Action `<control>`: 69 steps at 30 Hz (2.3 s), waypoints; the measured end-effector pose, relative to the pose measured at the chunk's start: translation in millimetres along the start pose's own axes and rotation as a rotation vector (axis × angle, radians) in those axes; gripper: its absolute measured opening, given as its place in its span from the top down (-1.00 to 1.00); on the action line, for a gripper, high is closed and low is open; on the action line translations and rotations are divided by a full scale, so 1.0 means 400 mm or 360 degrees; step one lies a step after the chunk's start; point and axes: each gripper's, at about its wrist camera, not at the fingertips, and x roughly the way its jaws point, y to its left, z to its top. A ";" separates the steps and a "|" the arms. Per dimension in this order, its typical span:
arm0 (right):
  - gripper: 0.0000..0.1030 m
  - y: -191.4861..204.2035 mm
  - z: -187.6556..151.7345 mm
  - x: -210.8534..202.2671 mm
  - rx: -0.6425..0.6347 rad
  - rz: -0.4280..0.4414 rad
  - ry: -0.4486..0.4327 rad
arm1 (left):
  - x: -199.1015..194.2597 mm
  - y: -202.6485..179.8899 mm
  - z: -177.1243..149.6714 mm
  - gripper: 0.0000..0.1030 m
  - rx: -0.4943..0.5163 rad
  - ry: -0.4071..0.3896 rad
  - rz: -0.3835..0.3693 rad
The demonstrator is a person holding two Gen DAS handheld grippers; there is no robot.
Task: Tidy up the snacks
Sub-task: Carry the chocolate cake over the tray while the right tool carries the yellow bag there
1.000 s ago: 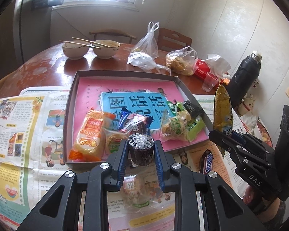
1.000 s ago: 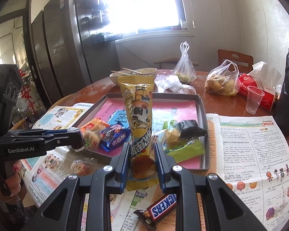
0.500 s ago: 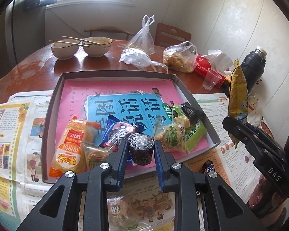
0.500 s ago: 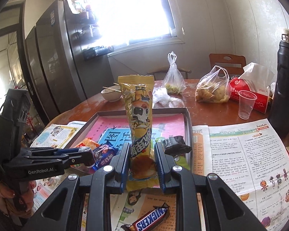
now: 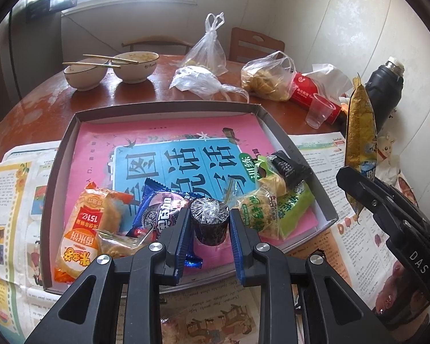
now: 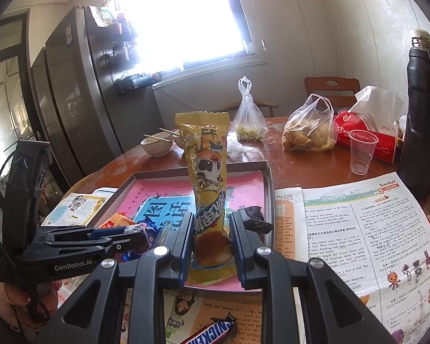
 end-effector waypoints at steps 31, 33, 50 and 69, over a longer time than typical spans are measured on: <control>0.50 -0.003 -0.050 0.112 -0.0052 -0.0111 0.0165 | 0.026 -0.030 -0.002 0.47 0.0066 0.0014 0.0034; 0.50 -0.006 -0.050 0.111 -0.0038 -0.0106 0.0165 | 0.027 -0.031 -0.003 0.47 0.0069 0.0015 0.0033; 0.49 -0.002 -0.050 0.110 -0.0054 -0.0130 0.0219 | 0.030 -0.041 -0.009 0.46 0.0091 0.0036 0.0053; 0.41 -0.002 -0.036 0.084 -0.0023 -0.0077 0.0185 | 0.020 -0.042 -0.017 0.31 0.0102 0.0033 0.0049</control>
